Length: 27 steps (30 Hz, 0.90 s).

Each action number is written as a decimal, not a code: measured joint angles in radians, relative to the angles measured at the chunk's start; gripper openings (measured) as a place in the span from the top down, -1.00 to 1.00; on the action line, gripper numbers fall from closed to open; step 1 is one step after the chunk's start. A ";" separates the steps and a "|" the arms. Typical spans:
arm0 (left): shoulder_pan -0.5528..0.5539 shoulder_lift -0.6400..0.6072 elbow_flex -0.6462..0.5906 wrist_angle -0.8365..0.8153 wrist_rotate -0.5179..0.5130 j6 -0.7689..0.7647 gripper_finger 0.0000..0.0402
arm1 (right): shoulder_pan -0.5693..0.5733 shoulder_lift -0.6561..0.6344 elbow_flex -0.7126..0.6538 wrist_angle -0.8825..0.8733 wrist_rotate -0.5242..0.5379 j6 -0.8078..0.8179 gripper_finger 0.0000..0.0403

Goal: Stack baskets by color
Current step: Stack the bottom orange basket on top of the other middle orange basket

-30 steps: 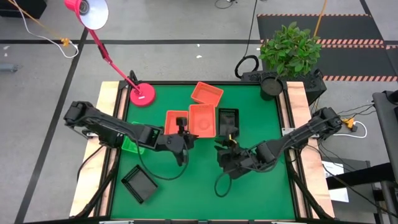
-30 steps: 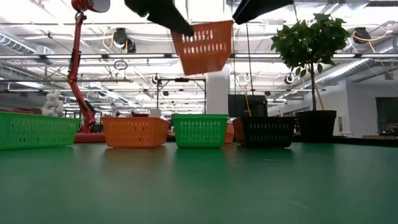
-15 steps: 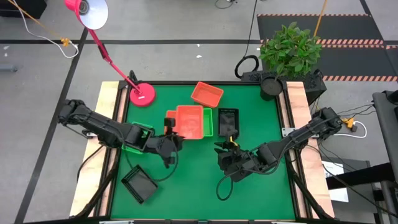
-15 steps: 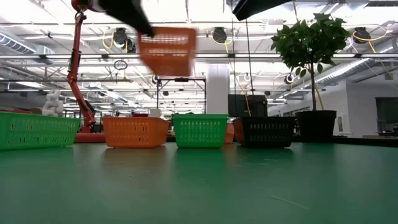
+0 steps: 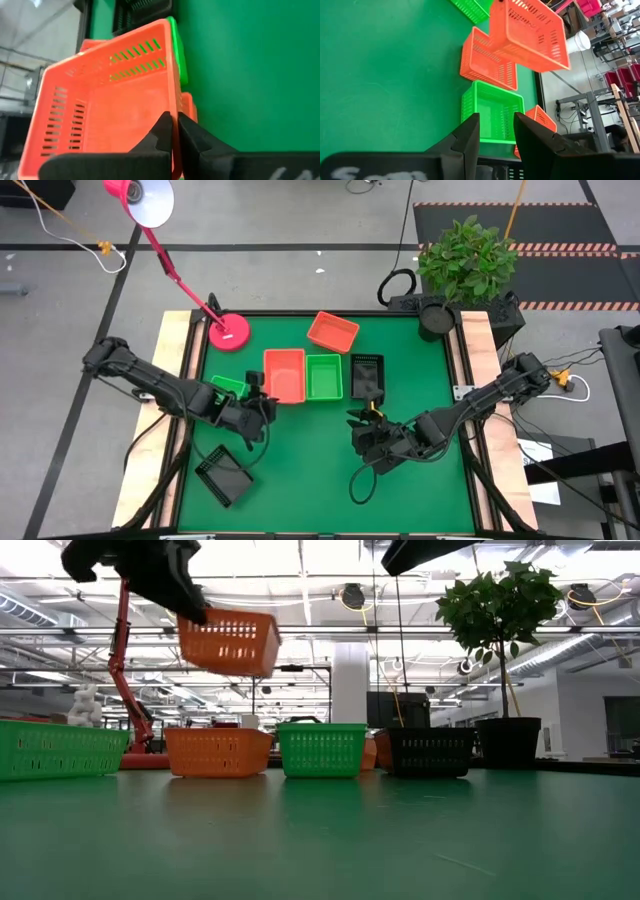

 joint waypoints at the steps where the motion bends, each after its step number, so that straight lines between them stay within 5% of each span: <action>1: 0.005 -0.021 -0.030 0.046 0.000 0.015 0.97 | 0.000 0.000 0.000 0.000 0.000 0.000 0.42; 12: 0.118 -0.185 -0.333 0.303 0.211 0.139 0.97 | -0.002 0.000 0.000 0.009 0.000 -0.005 0.42; 27: 0.258 -0.157 -0.437 0.408 0.291 0.155 0.91 | -0.002 0.000 0.000 0.009 0.000 -0.008 0.42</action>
